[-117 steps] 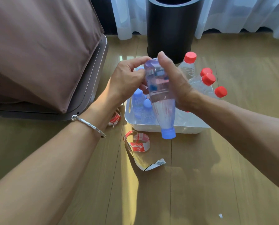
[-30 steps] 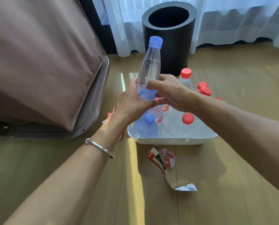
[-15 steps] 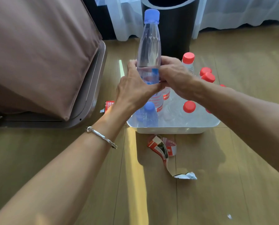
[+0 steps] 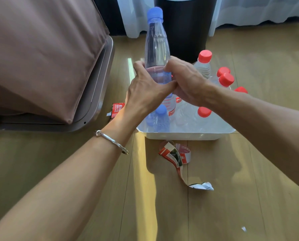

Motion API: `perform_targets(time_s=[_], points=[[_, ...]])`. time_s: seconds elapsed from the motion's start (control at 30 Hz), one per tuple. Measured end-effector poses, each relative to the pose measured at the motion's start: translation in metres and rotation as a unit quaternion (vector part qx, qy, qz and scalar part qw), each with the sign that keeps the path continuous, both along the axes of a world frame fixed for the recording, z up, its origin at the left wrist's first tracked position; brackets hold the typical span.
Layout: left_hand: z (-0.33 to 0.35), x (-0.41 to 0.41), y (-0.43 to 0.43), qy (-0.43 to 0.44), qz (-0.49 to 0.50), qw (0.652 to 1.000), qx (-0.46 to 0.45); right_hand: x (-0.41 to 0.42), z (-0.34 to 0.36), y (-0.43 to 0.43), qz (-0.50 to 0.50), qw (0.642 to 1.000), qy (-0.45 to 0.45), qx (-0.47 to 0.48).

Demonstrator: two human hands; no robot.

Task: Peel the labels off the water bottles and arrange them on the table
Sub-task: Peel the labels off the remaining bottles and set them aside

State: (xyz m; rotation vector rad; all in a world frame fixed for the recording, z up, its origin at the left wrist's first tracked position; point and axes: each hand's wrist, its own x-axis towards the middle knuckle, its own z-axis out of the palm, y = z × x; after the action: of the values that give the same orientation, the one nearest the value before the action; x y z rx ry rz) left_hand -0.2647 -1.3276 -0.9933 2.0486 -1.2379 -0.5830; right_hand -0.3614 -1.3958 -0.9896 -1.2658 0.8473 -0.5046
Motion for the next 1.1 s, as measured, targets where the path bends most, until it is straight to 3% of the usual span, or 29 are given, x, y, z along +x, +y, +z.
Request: perform_targets(time_s=[0.53, 0.73, 1.1], points=[[0.003, -0.003, 0.000, -0.033, 0.005, 0.999, 0.010, 0.003, -0.001, 0.002, -0.018, 1.000, 0.018, -0.017], [0.004, -0.004, 0.000, -0.058, 0.014, 0.998, 0.007, 0.005, -0.002, -0.002, -0.033, 0.997, -0.056, 0.037], [-0.001, -0.006, 0.000, -0.097, 0.000, 0.995, -0.007, 0.004, -0.009, -0.001, -0.040, 0.995, -0.081, 0.053]])
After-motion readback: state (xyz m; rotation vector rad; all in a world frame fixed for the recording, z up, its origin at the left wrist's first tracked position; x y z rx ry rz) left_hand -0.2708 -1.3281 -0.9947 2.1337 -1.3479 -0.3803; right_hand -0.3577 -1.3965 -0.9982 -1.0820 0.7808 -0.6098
